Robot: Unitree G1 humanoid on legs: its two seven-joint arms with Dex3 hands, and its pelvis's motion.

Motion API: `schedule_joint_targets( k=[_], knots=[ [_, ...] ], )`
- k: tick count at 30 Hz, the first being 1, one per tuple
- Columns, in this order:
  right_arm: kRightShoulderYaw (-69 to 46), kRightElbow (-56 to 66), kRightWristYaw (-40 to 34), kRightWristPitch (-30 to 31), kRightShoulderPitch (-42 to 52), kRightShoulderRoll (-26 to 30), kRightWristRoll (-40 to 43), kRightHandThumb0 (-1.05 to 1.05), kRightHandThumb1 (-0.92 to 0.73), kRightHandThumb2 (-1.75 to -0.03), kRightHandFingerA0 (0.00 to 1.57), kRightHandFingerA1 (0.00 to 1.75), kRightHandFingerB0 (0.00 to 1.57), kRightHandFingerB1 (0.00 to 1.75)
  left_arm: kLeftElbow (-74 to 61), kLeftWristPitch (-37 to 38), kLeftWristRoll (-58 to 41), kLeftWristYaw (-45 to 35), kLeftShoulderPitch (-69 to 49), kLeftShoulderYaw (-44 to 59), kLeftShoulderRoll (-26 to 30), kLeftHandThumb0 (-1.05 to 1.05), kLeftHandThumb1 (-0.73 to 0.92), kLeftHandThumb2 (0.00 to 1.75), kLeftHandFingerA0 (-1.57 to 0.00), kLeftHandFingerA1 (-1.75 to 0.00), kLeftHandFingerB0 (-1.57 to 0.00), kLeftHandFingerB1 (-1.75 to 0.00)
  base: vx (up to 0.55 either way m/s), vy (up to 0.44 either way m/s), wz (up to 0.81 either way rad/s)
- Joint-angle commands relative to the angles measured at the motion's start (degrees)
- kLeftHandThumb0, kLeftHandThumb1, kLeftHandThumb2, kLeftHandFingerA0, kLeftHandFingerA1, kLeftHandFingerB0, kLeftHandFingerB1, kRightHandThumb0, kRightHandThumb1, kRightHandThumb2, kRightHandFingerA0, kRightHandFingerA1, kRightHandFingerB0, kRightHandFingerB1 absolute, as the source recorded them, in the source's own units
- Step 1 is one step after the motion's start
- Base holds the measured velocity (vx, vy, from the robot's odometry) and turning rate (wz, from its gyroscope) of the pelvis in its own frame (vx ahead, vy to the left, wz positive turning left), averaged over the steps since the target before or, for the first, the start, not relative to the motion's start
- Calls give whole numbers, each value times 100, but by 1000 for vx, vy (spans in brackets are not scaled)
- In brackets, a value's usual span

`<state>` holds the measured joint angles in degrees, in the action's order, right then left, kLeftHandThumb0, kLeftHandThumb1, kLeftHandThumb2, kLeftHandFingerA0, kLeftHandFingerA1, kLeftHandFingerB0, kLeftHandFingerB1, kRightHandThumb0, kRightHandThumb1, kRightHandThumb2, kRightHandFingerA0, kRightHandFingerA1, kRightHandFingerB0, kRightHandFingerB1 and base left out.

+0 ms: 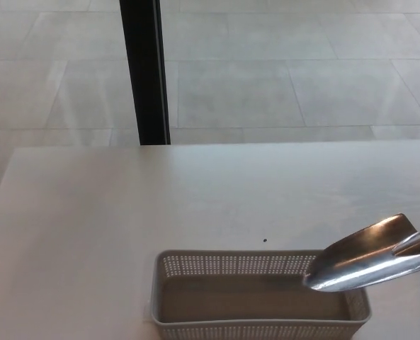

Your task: A garden tool is kept on the righthand side and a container is kept on the lefthand side on a desk infront of the robot. the robot uses its right hand to pick up the garden tool and makes a scooping motion inside the container

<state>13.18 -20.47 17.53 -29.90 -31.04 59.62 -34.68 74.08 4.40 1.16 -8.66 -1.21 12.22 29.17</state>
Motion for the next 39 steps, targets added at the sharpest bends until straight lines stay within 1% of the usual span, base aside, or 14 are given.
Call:
schedule_joint_targets(
  k=[1, 7, 8, 14, 20, 22, 23, 28, 30, 31, 32, 33, 35, 39],
  knots=[
    [-34, 139, 754, 940, -1, 23, -207, -20, -61, -85, 92, 174, 71, 141, 53, -18, -57, -85, -66, 45, 96, -47, 66, 60, -62, -66, -59, -50, 0, 0, 0],
    [-82, 657, 1002, 1236, 80, 30, -335, -27, -67, -82, 83, 167, 81, 111, -43, -35, -68, -134, -69, 36, 110, -47, 66, 60, -59, -68, -55, -49, 0, 0, 0],
    [-91, 762, 1029, 1298, 104, 22, -367, -32, -69, -74, 83, 157, 76, 58, -51, -43, -86, -130, -70, 53, 107, -46, 65, 59, -64, -74, -56, -50, 0, 0, 0],
    [-46, 1347, 998, 1368, 173, -52, -669, -36, -78, -67, 80, 166, 76, 55, -75, -66, -93, -110, -50, 72, 90, -48, 65, 59, -62, -68, -58, -50, 0, 0, 0],
    [38, 1742, 923, 1440, 130, -259, -1012, -33, -72, -73, 86, 172, 80, 102, -90, -39, -29, -109, -28, 40, 116, -49, 66, 60, -63, -69, -59, -50, 0, 0, 0],
    [69, 1857, 834, 1430, 112, -319, -1166, -34, -73, -71, 87, 172, 83, 92, -88, -36, -37, -123, -11, 40, 113, -47, 66, 59, -63, -68, -58, -50, 0, 0, 0],
    [80, 1897, 822, 1446, 103, -360, -1237, -36, -73, -71, 86, 175, 78, 121, -67, -45, -36, -114, 4, 38, 108, -47, 67, 60, -61, -64, -58, -50, 0, 0, 0],
    [219, 1995, 45, 1247, 159, -517, -1877, -34, -65, -81, 89, 175, 74, 152, -33, -46, -44, -104, 36, 36, 88, -49, 66, 59, -62, -69, -59, -51, 0, 0, 0],
    [225, 2015, -9, 1264, 179, -536, -1956, -34, -65, -81, 89, 175, 74, 152, -45, -56, -58, -117, 42, 41, 87, -49, 66, 59, -62, -69, -59, -51, 0, 0, 0],
    [300, 2128, -9, 1343, 214, -592, -2146, -45, -55, -102, 116, 134, 89, 115, -81, -33, -42, -132, 35, 20, 103, -49, 66, 60, -59, -67, -57, -51, 0, 0, 0],
    [313, 2144, -22, 1333, 232, -614, -2165, -35, -67, -79, 91, 175, 81, 104, -52, -77, -50, -107, 66, 29, 93, -46, 66, 59, -63, -67, -58, -49, 0, 0, 0],
    [328, 2169, -76, 1290, 265, -633, -2184, -35, -67, -77, 91, 175, 85, 84, -41, -119, -48, -73, 103, 26, 81, -47, 66, 60, -61, -66, -57, -49, 0, 0, 0],
    [406, 2195, -240, 1212, 283, -633, -2364, -40, -73, -71, 91, 175, 77, 131, -8, -107, -52, -98, 145, 30, 84, -47, 64, 59, -63, -66, -58, -48, 0, 0, 0],
    [615, 2375, -276, 1264, 402, -616, -2822, -39, -77, -77, 94, 175, 77, 136, 39, -208, -107, -99, 230, 86, 92, -47, 63, 59, -64, -67, -60, -49, 0, 0, 0]
  ],
)
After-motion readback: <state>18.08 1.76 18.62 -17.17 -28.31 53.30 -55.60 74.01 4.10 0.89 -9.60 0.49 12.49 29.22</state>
